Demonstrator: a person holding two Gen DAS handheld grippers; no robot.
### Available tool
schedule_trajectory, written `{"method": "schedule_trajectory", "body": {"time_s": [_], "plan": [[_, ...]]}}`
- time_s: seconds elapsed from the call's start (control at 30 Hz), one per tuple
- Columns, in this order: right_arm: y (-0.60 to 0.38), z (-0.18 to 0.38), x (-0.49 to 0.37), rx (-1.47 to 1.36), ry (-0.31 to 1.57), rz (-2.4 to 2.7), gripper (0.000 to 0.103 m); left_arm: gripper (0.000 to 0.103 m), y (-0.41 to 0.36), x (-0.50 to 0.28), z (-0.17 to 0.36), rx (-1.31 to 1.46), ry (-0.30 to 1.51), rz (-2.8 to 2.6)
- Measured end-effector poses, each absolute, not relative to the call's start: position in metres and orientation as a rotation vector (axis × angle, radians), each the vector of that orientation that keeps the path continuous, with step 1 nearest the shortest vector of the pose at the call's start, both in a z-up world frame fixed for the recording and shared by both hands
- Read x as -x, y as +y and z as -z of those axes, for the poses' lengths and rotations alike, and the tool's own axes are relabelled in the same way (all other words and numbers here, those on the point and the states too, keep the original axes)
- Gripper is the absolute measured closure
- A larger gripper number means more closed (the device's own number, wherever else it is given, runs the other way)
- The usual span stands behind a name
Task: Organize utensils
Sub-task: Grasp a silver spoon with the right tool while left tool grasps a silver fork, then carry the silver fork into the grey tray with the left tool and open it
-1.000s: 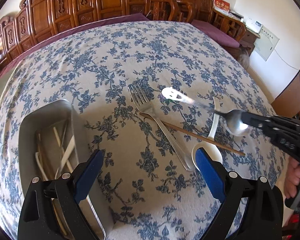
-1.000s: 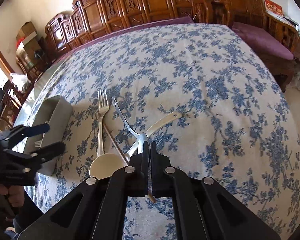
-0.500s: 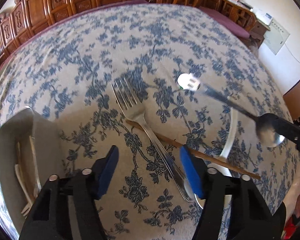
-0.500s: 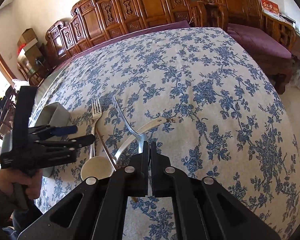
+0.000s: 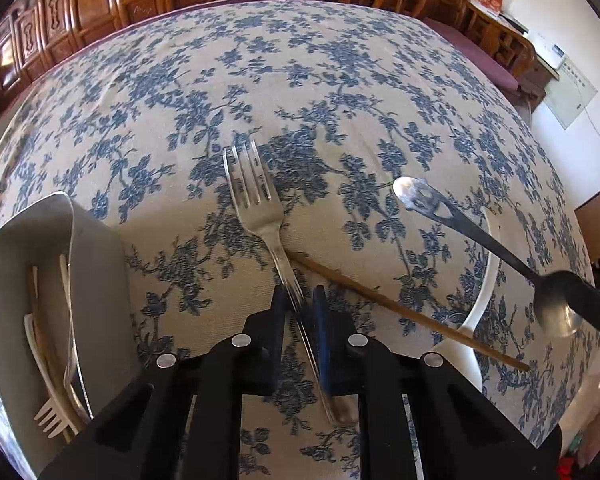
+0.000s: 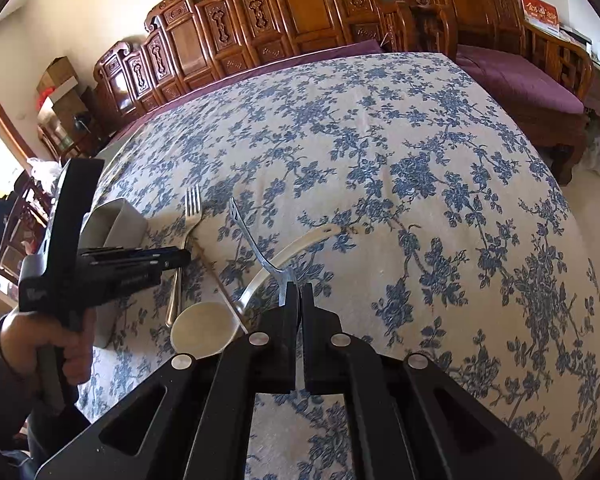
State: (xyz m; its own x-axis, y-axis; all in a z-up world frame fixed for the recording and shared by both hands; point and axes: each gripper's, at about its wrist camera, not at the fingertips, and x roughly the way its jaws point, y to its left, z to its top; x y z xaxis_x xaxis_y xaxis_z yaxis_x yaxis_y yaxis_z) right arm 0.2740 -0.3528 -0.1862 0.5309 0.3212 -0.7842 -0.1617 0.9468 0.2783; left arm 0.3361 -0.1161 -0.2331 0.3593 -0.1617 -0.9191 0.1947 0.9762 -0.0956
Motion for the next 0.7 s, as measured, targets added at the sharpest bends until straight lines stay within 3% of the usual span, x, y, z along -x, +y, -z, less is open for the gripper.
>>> {"method": "schedule_trajectory", "body": {"time_s": [0.23,0.4,0.7], "plan": [[-0.352,0.181,-0.266,-0.166,0.968,-0.278,0.100,0.088,-0.113,-0.343,0.234,-0.062,1.172,0.218],[-0.355,0.177,-0.261,-0.170,0.965,-0.265,0.100,0.097,-0.106,-0.342,0.233,-0.041,1.181,0.209],[-0.344,0.169,-0.249,-0.165,0.955,-0.273,0.100,0.097,-0.085,-0.305,0.214,-0.014,1.145,0.226]]}}
